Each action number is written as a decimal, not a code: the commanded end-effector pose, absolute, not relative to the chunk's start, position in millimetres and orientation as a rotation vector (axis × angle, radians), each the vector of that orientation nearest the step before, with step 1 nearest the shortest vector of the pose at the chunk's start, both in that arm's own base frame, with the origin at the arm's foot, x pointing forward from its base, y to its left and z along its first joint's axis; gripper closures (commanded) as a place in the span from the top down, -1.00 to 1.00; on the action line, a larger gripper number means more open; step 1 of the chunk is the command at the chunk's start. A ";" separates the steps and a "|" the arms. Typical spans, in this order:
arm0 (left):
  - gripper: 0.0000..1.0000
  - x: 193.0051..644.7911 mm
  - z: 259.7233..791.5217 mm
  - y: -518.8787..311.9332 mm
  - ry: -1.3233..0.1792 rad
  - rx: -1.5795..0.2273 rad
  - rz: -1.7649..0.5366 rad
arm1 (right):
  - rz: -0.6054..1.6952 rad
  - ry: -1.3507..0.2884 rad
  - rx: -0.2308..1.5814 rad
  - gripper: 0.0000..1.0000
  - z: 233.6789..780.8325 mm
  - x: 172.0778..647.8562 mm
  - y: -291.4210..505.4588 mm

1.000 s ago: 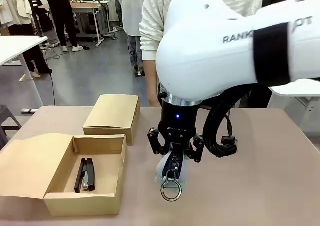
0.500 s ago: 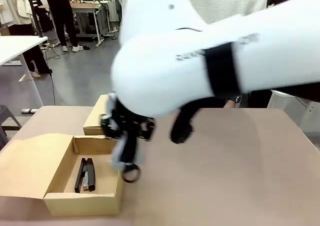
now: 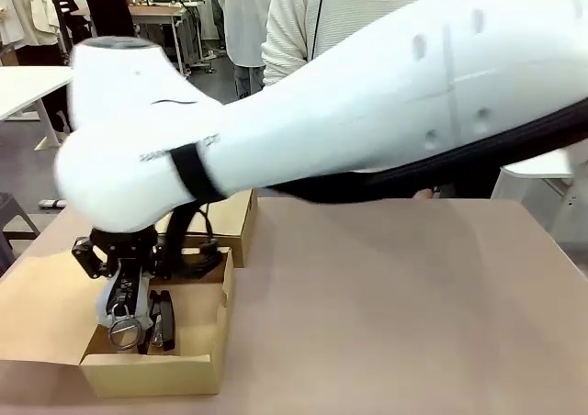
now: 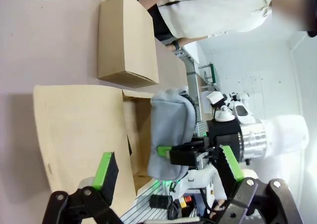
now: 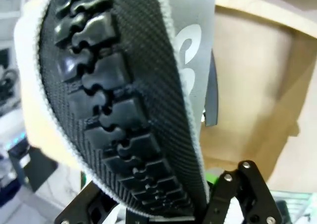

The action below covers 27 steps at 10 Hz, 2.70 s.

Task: Place items inside the box.
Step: Pick up a Pencil pouch or Stapler and place it inside the Mailer Box closest to the robot.

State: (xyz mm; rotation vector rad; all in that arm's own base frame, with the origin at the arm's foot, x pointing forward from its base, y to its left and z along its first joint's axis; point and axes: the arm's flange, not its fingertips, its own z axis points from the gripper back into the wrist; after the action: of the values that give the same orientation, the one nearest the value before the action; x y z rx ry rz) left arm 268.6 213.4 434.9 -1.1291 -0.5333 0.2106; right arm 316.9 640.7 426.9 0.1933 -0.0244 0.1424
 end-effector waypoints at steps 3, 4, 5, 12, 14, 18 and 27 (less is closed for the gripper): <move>1.00 268.0 435.4 213.0 -0.555 -1.145 0.200 | 0.141 -0.026 0.187 -1.00 426.4 314.0 646.3; 1.00 268.0 435.4 213.0 -0.555 -1.145 0.200 | 0.110 0.023 0.194 -1.00 418.8 318.5 643.1; 1.00 268.0 435.4 213.0 -0.555 -1.145 0.200 | 0.083 0.060 0.209 -1.00 409.4 324.1 640.6; 1.00 268.0 435.4 213.0 -0.555 -1.145 0.200 | -0.033 0.212 0.148 -1.00 364.8 351.7 614.3; 1.00 268.0 435.4 213.0 -0.555 -1.145 0.200 | -0.029 0.279 0.152 -1.00 348.6 363.2 608.1; 1.00 268.0 435.4 213.0 -0.555 -1.145 0.200 | -0.055 0.287 0.143 -1.00 334.5 372.3 603.7; 1.00 268.0 435.4 213.0 -0.555 -1.145 0.200 | -0.045 0.267 0.159 0.88 345.4 368.2 597.5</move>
State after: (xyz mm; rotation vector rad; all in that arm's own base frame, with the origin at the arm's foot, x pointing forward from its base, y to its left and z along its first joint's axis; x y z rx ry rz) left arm 268.6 213.4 435.0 -1.1290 -0.5337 0.2103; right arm 371.7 606.9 340.1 0.1389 0.2621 -0.0555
